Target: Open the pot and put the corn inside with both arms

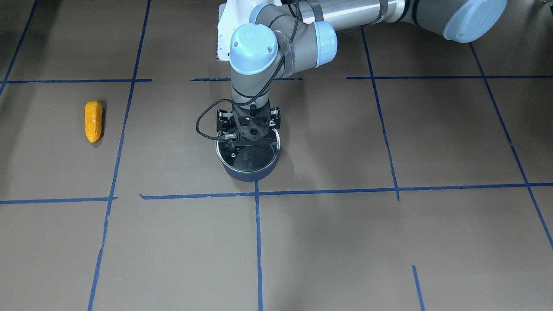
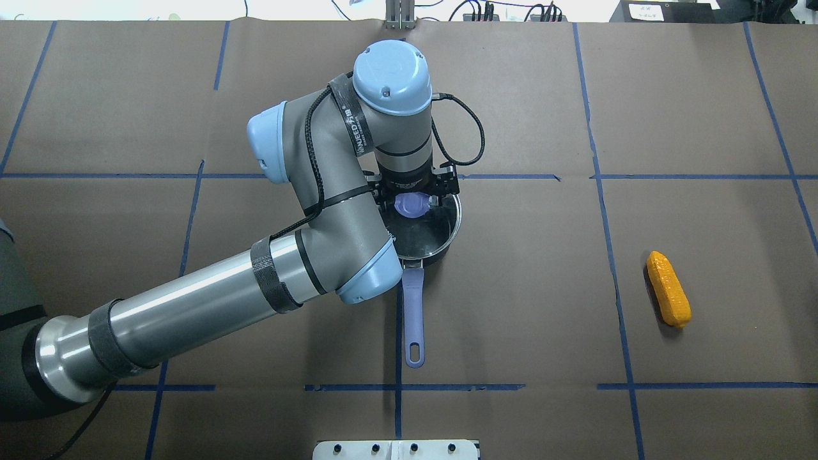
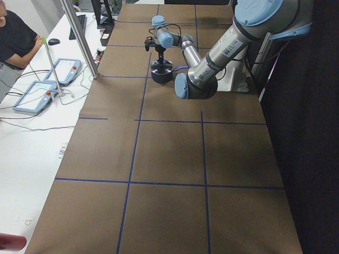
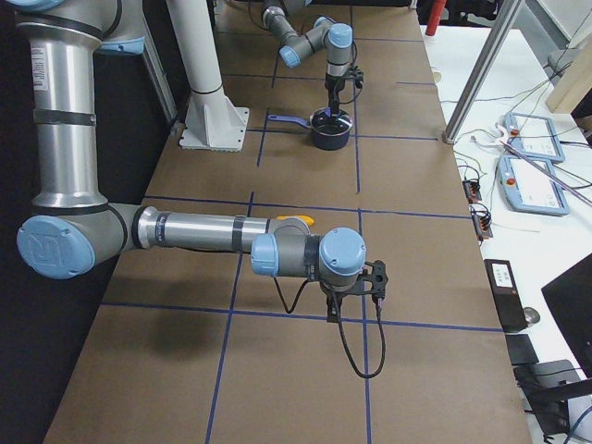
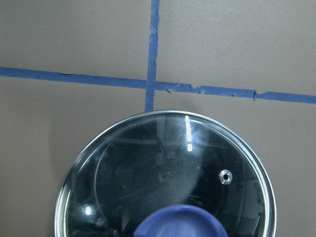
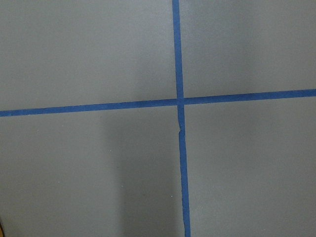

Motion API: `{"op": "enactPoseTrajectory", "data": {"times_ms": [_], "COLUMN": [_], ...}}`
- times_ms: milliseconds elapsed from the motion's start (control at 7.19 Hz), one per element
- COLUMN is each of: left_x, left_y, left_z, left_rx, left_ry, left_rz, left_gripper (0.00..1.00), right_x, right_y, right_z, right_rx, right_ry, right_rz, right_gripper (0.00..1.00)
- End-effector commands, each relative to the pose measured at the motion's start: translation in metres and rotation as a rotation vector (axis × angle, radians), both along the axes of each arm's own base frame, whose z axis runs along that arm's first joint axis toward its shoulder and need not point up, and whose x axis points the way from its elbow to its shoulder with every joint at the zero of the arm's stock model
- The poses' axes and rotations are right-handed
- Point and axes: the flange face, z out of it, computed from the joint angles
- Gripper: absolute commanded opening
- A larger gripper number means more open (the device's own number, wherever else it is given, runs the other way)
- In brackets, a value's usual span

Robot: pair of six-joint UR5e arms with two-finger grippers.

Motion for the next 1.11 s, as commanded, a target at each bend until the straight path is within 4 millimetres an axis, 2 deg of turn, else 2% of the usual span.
{"op": "enactPoseTrajectory", "data": {"times_ms": [0, 139, 278, 417, 556, 834, 974], "left_x": [0.002, 0.002, 0.0, -0.004, -0.013, -0.04, -0.055], "left_y": [0.002, 0.003, 0.004, 0.005, 0.008, 0.014, 0.013], "left_z": [0.0, -0.002, -0.005, -0.01, -0.018, -0.034, -0.035], "left_rx": [0.0, 0.0, 0.004, 0.007, 0.019, 0.017, 0.013], "left_ry": [0.0, 0.004, 0.009, 0.015, 0.03, 0.028, 0.019], "left_rz": [0.003, 0.003, 0.003, 0.002, -0.002, -0.016, -0.025], "left_gripper": [0.84, 0.55, 0.31, 0.16, 0.09, 0.08, 0.08], "right_x": [0.0, 0.0, -0.001, -0.001, -0.001, -0.001, -0.001], "right_y": [0.0, -0.001, -0.001, -0.001, -0.002, -0.002, -0.003], "right_z": [0.0, -0.001, -0.001, -0.001, -0.001, -0.002, -0.003], "right_rx": [-0.001, 0.0, 0.0, -0.001, -0.001, -0.001, 0.001], "right_ry": [0.001, 0.001, 0.001, 0.001, 0.001, 0.001, 0.001], "right_rz": [0.001, 0.001, -0.001, 0.0, 0.0, 0.001, 0.001], "right_gripper": [1.0, 1.0, 1.0, 1.0, 1.0, 1.0, 1.0]}}
